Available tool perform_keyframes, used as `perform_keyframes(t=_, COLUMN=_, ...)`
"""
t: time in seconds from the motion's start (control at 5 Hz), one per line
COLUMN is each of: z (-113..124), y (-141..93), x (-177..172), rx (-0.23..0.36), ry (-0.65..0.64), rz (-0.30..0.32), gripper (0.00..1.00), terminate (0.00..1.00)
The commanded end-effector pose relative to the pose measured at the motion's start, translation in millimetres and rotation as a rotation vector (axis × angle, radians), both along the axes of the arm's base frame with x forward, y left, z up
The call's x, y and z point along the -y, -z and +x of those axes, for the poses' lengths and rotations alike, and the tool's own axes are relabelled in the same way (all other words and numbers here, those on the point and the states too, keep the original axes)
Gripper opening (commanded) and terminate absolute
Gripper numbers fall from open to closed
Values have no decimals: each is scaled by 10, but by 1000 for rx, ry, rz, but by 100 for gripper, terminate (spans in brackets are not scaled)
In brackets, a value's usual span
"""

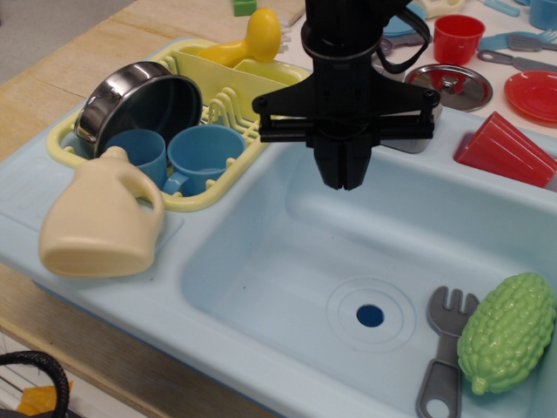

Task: Turn lever vertical to front

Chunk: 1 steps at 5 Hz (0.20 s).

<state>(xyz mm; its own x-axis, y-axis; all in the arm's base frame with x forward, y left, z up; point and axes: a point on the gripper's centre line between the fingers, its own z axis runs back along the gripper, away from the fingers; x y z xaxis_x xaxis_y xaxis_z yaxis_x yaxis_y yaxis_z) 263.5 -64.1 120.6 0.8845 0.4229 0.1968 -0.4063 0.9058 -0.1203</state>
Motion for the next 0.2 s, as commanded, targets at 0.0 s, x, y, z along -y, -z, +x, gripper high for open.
perform_keyframes(t=0.0, z=10, y=-124, x=-46, rx=26, ry=-21, rz=-8, gripper=100, terminate=100)
